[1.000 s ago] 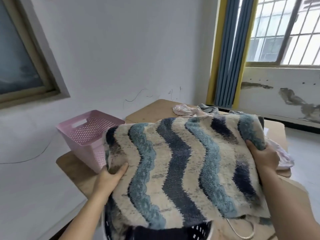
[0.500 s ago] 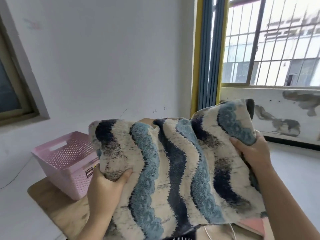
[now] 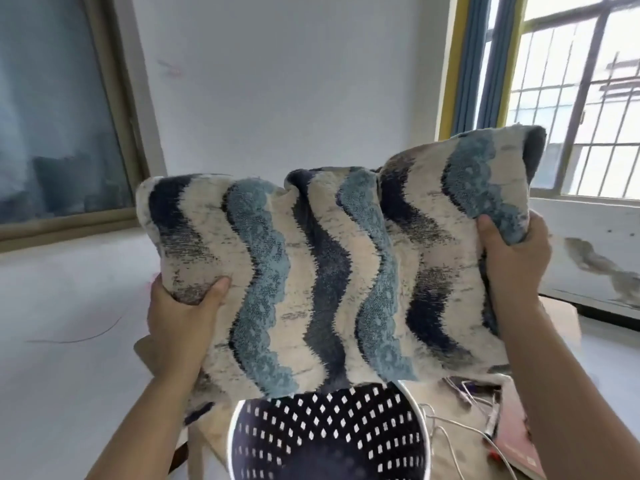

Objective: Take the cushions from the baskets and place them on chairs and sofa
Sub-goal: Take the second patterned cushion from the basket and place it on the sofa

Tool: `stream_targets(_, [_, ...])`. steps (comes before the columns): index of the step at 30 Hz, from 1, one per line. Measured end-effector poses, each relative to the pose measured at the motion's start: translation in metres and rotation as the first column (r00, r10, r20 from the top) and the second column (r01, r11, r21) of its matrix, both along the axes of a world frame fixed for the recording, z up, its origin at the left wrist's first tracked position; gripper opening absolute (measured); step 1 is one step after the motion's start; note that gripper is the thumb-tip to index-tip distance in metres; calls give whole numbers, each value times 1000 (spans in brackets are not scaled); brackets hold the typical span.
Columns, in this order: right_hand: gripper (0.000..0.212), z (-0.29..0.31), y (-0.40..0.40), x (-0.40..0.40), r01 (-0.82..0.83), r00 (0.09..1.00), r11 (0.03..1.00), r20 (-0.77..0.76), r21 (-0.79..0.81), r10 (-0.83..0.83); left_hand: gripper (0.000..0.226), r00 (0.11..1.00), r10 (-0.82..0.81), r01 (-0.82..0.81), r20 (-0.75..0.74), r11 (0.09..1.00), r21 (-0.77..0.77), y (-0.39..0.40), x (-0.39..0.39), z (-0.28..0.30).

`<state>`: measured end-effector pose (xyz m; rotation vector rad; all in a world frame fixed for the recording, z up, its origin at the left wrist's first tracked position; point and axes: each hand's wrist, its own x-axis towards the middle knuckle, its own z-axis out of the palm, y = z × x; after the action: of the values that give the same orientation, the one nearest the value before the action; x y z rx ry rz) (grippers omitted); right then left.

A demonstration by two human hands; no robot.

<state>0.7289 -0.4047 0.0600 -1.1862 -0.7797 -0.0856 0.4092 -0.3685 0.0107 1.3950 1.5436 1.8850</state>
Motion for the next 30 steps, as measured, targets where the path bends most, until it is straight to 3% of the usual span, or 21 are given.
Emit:
stream_targets(5, [39, 13, 30, -111, -214, 975, 977, 63, 9, 213, 54, 974, 225, -225, 15, 974, -6, -34, -118, 15])
stream_targets(9, [33, -9, 33, -233, -425, 898, 891, 52, -161, 437, 52, 914, 407, -404, 1, 908, -113, -107, -223, -24])
stream_targets(11, [26, -23, 27, -302, -534, 828, 814, 56, -230, 558, 52, 854, 519, -510, 3, 840, -186, -152, -269, -49])
stream_targets(14, [33, -44, 6, -400, -632, 723, 711, 98, -308, 684, 52, 763, 647, -620, 4, 732, -283, -221, -325, -83])
stream_targets(18, [37, -96, -49, -540, -766, 467, 445, 75, -463, 881, 53, 564, 826, -756, -11, 510, -411, -336, -399, -135])
stream_targets(23, [40, -186, -126, -681, -717, 191, 110, -43, -688, 981, 52, 330, 942, -766, -67, 226, -602, -462, -451, -202])
stream_targets(26, [41, -233, -174, -758, -614, 44, -40, -85, -788, 995, 48, 200, 975, -694, -91, 76, -716, -518, -477, -239])
stream_targets(30, [40, -283, -227, -870, -453, -111, -176, -141, -874, 984, 48, 69, 993, -593, -100, -40, -804, -574, -538, -274])
